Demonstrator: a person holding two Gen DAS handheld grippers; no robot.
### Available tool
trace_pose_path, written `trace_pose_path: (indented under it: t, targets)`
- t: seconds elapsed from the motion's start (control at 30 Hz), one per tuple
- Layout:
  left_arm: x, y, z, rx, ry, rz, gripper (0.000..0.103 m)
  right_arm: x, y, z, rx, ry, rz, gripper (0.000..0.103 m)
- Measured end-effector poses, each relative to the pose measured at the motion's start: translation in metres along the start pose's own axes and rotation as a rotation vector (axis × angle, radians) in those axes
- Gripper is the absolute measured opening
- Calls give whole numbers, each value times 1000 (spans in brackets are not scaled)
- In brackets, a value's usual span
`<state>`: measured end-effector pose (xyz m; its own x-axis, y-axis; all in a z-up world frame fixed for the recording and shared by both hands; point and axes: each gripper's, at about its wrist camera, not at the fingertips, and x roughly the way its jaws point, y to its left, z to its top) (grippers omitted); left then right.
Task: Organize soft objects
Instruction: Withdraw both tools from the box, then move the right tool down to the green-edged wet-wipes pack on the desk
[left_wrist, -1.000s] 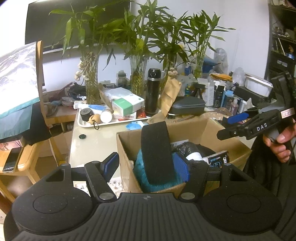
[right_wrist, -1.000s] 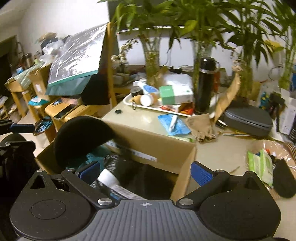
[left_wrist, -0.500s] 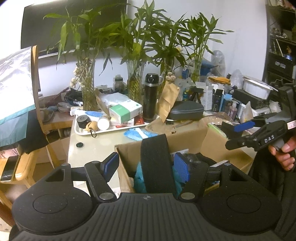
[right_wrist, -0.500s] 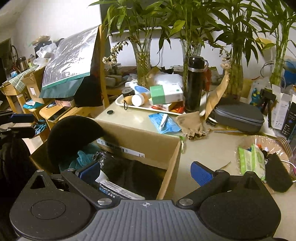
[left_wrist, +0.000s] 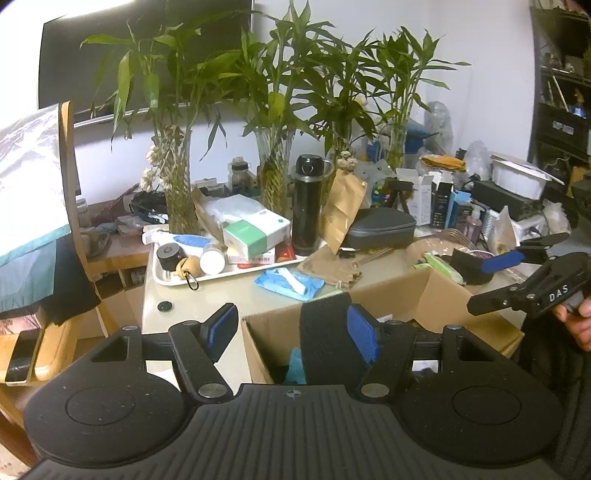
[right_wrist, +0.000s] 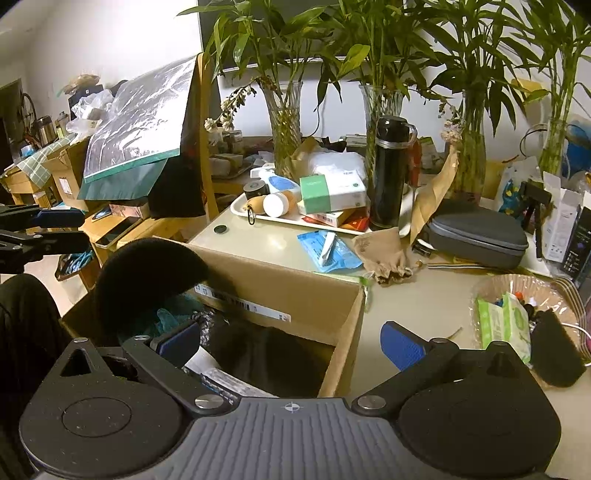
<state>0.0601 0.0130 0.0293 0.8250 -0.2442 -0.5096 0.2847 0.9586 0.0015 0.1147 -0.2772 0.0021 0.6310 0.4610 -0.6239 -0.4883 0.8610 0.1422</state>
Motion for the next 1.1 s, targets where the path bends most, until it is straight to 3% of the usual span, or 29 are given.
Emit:
trace_pose_path:
  t: [0.6,1.1]
  targets:
    - [23,14,14,19,-6,13,65,13,-3,33,2,1,-17,103]
    - [60,32,29,9,-8,9,65,48,-26,61,19,23,-47,103]
